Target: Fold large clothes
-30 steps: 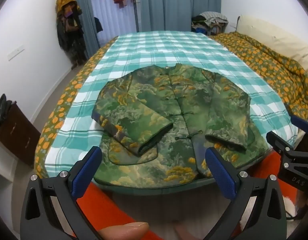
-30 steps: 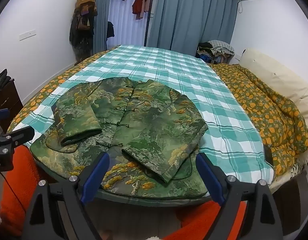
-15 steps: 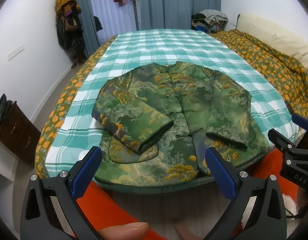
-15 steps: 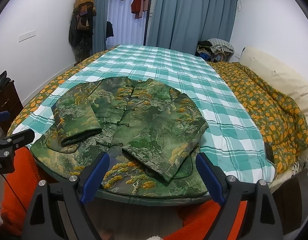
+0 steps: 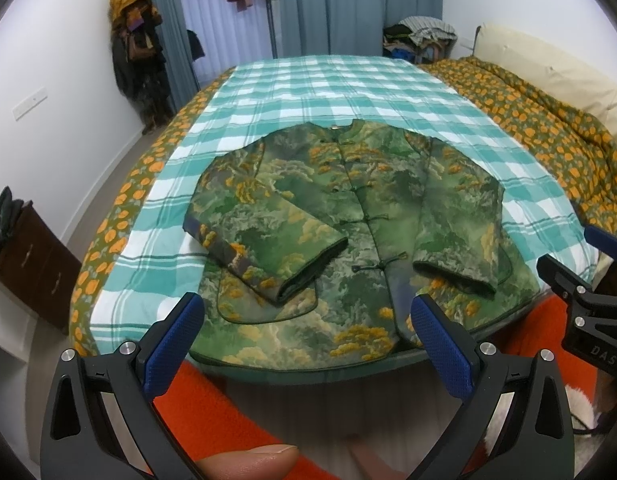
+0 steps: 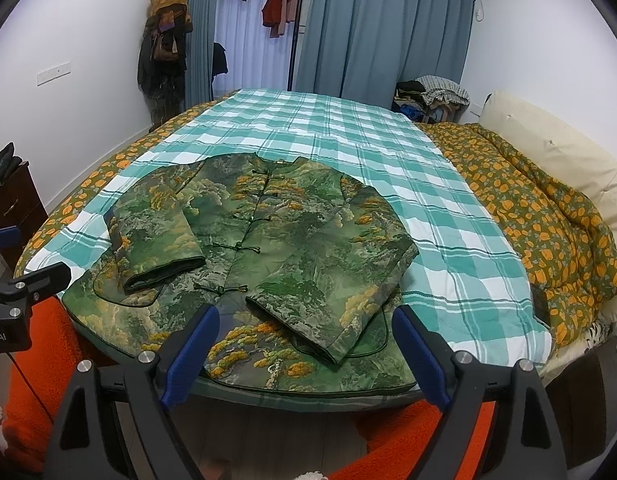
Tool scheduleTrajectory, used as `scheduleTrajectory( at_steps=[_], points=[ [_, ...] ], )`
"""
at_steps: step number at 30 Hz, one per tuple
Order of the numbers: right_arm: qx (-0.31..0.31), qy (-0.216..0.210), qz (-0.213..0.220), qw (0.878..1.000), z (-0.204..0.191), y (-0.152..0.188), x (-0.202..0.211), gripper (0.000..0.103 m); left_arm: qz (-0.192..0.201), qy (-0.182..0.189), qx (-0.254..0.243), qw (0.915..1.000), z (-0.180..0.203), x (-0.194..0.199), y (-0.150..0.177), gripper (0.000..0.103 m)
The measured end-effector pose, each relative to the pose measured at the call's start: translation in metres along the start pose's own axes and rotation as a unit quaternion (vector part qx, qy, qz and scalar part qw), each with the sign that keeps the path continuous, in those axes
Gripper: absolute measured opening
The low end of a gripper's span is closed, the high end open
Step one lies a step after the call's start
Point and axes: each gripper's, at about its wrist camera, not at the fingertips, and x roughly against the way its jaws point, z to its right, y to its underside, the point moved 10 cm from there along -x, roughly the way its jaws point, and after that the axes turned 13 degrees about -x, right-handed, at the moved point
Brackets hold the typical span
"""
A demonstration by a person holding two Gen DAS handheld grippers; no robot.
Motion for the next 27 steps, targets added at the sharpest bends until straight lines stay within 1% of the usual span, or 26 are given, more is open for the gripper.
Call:
scheduleTrajectory(
  at_steps=[27],
  points=[
    [-0.006, -0.003, -0.005, 1.0, 0.0001, 0.0061, -0.0042, 0.09, -0.009, 0.0, -0.002, 1.0, 0.0013, -0.0012, 0.0048, 0.103]
  ],
)
